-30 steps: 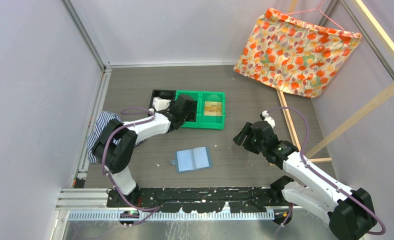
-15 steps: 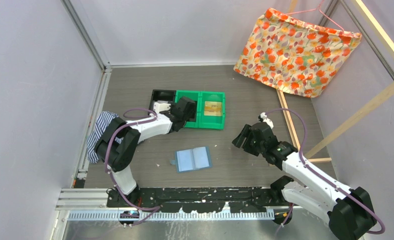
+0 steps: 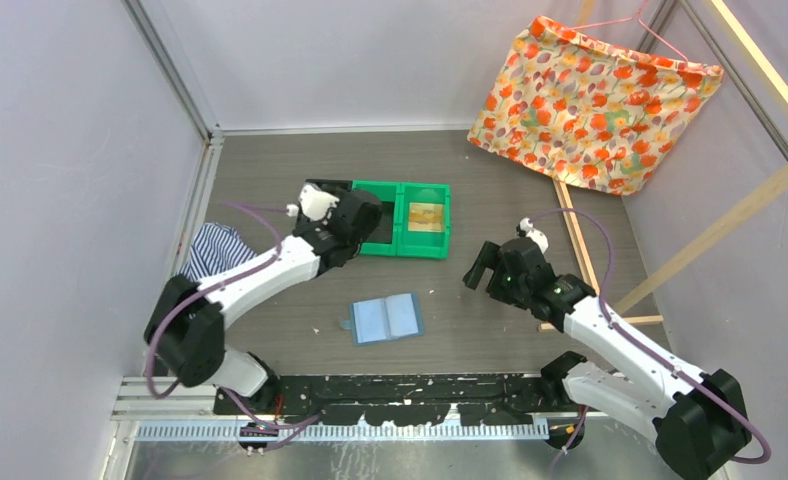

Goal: Take the credit cards out of the card holder
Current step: Place the credit card in the storage box, then reset both arms

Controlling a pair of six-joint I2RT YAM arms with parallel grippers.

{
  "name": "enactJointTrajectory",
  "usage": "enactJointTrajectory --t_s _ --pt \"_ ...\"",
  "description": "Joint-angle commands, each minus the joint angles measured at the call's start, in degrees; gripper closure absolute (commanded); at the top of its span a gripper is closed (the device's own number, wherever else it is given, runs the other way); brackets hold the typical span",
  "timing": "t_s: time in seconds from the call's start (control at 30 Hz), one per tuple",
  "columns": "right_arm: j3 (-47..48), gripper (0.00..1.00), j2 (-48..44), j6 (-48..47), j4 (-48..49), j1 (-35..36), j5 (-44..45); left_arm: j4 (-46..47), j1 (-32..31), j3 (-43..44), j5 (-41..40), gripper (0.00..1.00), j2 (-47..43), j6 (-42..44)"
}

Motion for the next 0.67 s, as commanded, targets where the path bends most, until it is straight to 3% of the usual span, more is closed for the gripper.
enactJointTrajectory --t_s 0.0,0.1,0.23,0.3,0.4,0.63 --pt "12.1 0.00 2.2 -6.6 -6.0 -0.2 10.2 -14.6 -0.5 6.7 -4.7 0.50 -8.3 22.2" --pt "20.6 0.00 4.1 -11.1 -11.1 -0.2 19.6 -13.8 -0.5 5.0 -4.3 0.51 -12.8 36.1" --pt "32.9 0.00 8.0 -13.2 -20.4 -0.2 31.7 -21.9 -0.3 3.5 -8.9 0.47 -17.8 47.7" --pt "35.7 0.00 8.6 -15.1 -21.5 -0.2 33.1 -25.7 -0.3 2.3 -9.2 0.48 -20.7 51.8" --pt "33.5 0.00 7.1 -16.6 -18.0 -0.1 32.0 -25.3 -0.4 -2.7 0.9 0.57 -27.4 63.1" --pt "27.9 0.00 4.8 -17.1 -12.3 -0.1 32.3 -30.2 -0.4 -12.0 6.7 0.52 -49.8 56.9"
